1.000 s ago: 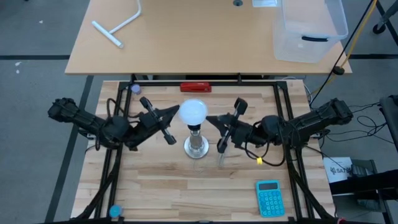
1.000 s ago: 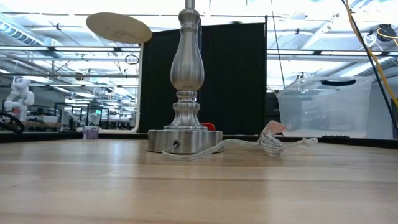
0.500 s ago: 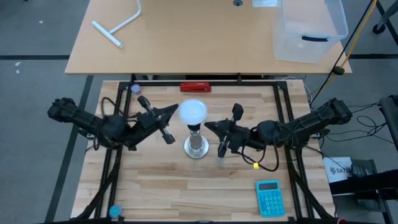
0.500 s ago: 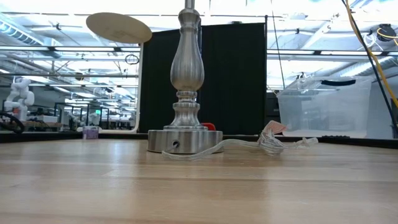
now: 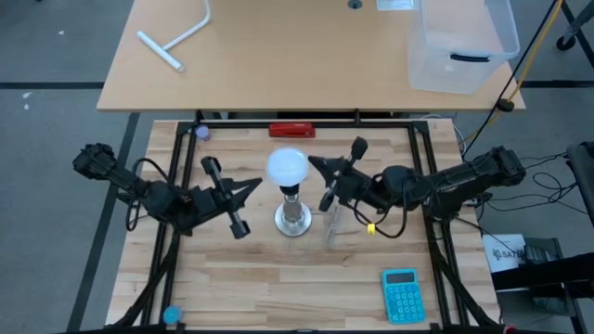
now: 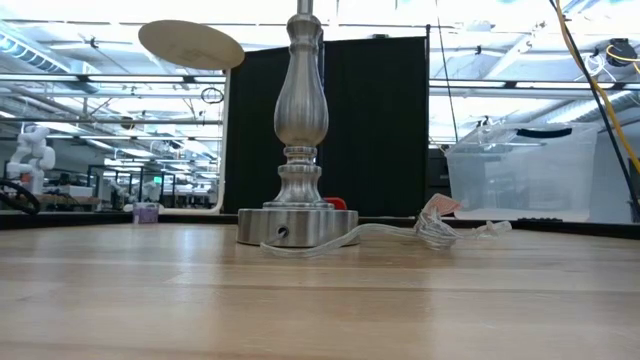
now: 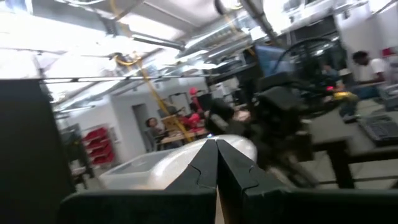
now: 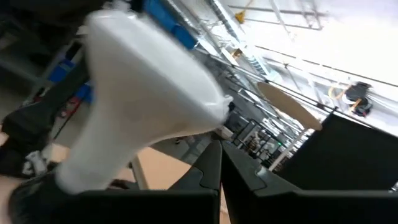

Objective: Screw lightbulb
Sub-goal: Insert the white lightbulb into the silver lamp

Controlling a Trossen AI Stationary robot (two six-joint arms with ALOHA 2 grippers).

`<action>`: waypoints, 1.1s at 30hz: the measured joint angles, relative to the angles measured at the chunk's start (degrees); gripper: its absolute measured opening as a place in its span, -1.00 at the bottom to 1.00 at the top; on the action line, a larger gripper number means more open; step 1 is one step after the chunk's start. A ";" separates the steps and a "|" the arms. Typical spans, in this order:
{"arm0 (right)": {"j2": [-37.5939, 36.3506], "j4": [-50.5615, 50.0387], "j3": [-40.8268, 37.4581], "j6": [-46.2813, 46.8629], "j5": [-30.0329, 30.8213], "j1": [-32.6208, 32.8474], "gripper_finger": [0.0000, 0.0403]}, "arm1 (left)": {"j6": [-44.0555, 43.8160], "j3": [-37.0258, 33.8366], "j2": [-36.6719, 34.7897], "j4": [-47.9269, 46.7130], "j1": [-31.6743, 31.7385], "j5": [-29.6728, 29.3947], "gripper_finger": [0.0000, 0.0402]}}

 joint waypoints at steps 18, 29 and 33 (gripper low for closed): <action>-0.14 2.75 0.03 1.09 -6.70 -1.12 -1.00 | -9.68 0.02 0.00 -7.15 4.57 2.99 -1.00; -0.28 2.25 0.04 1.09 -6.82 2.02 -1.00 | -9.71 0.02 -0.08 -7.37 5.03 -1.80 -1.00; -0.25 2.06 0.04 1.09 -8.15 3.30 -1.00 | -10.20 0.04 -0.17 -7.44 6.32 -3.57 -1.00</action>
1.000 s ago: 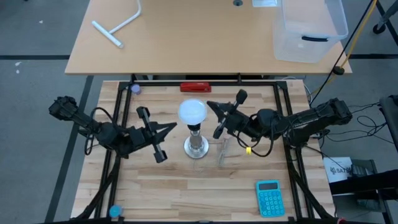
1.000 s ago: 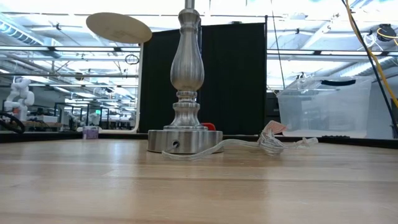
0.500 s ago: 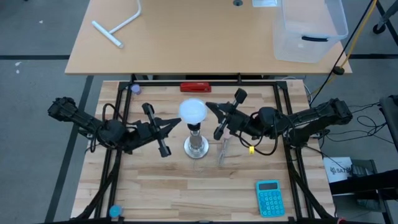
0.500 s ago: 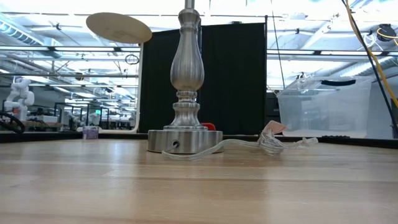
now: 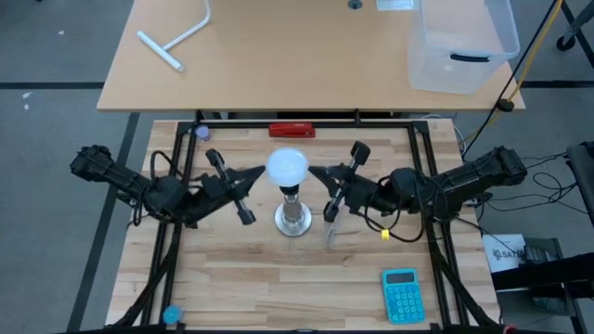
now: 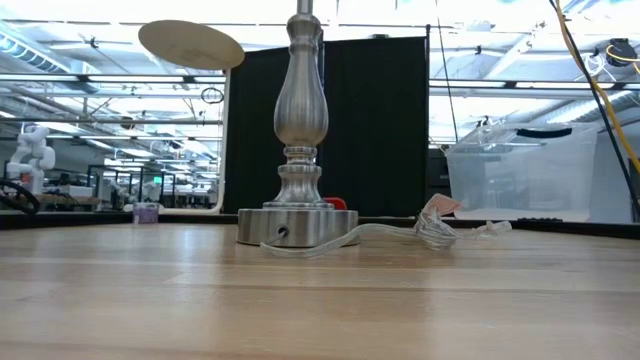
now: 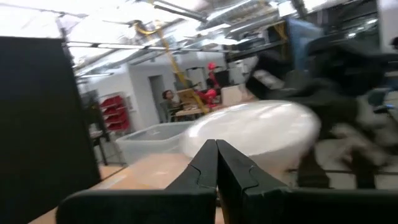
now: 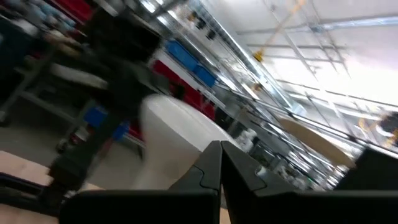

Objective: Screw lightbulb
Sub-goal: Insert the white lightbulb into the silver lamp

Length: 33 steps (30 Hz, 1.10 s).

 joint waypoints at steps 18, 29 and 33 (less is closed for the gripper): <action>0.29 -8.82 -0.02 0.29 4.73 3.31 -1.00 | -0.25 -0.02 -1.31 1.19 1.31 1.49 -1.00; 0.27 -3.34 -0.02 0.20 8.34 -2.03 -1.00 | 1.00 -0.02 -0.36 2.34 -3.52 8.04 -1.00; 0.23 -0.11 -0.02 -1.04 7.95 -3.42 -1.00 | 0.41 -0.02 0.66 1.92 -3.04 7.99 -1.00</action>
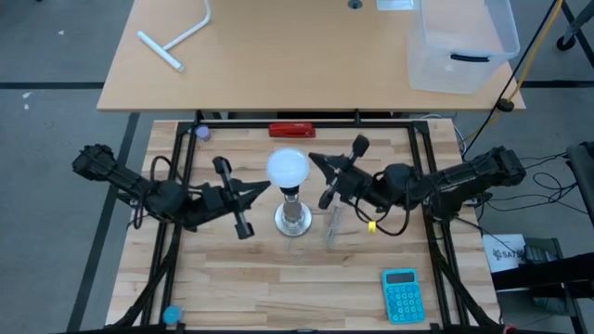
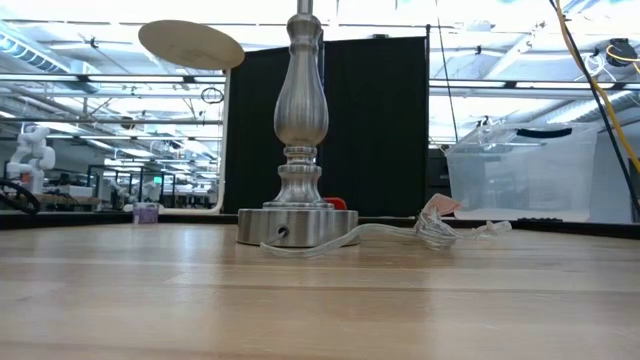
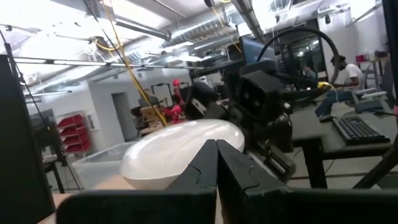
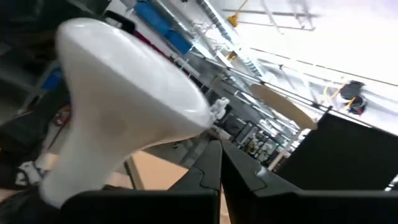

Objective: Screw lightbulb
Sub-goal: Insert the white lightbulb into the silver lamp

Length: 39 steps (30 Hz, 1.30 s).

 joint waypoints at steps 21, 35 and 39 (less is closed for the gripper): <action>-0.26 -0.78 0.02 -1.90 -3.90 2.79 -1.00 | -1.66 0.07 0.18 -1.86 2.92 -8.59 -1.00; 0.07 -9.74 0.00 0.78 -4.72 6.98 -1.00 | -3.83 0.00 0.42 -1.97 7.11 -12.90 -1.00; 0.02 -10.98 0.00 1.48 -3.29 6.24 -1.00 | -0.56 0.00 -0.17 2.13 5.37 -12.01 -1.00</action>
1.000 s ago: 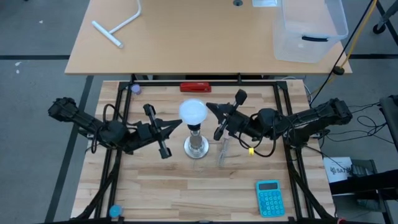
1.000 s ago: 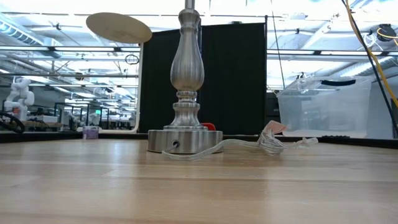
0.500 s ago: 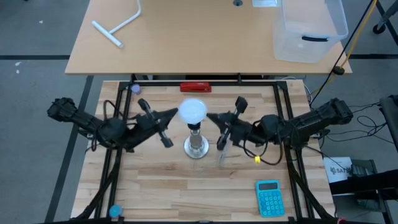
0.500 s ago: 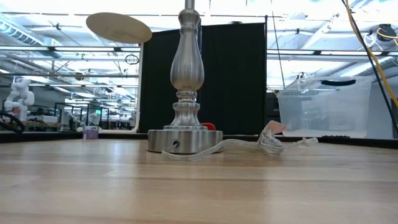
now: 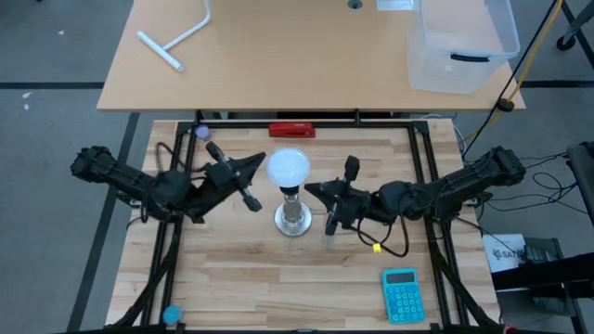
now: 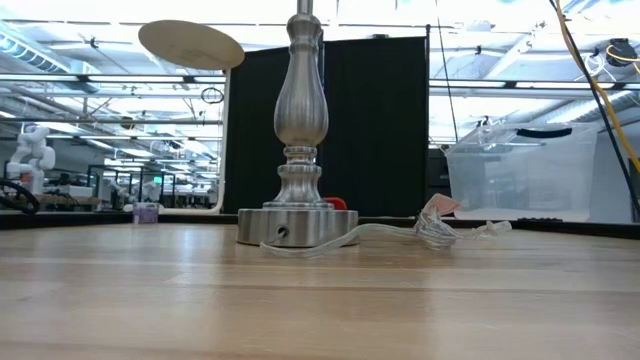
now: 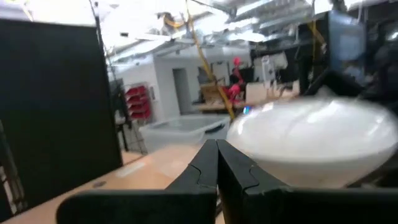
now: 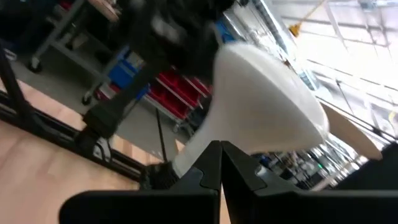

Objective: Screw lightbulb
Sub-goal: Insert the white lightbulb into the silver lamp

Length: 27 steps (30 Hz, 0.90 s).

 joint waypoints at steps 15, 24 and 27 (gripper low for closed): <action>-0.02 8.15 0.00 -0.35 3.25 -6.68 -1.00 | 4.89 0.00 0.11 2.20 -7.26 5.46 -1.00; -0.04 12.13 0.00 -1.93 -0.06 -6.96 -1.00 | 0.18 0.00 0.17 -2.28 -5.13 6.13 -1.00; -0.04 11.99 0.00 -1.97 -0.07 -6.84 -1.00 | -1.03 0.00 0.17 -3.18 -4.28 7.48 -1.00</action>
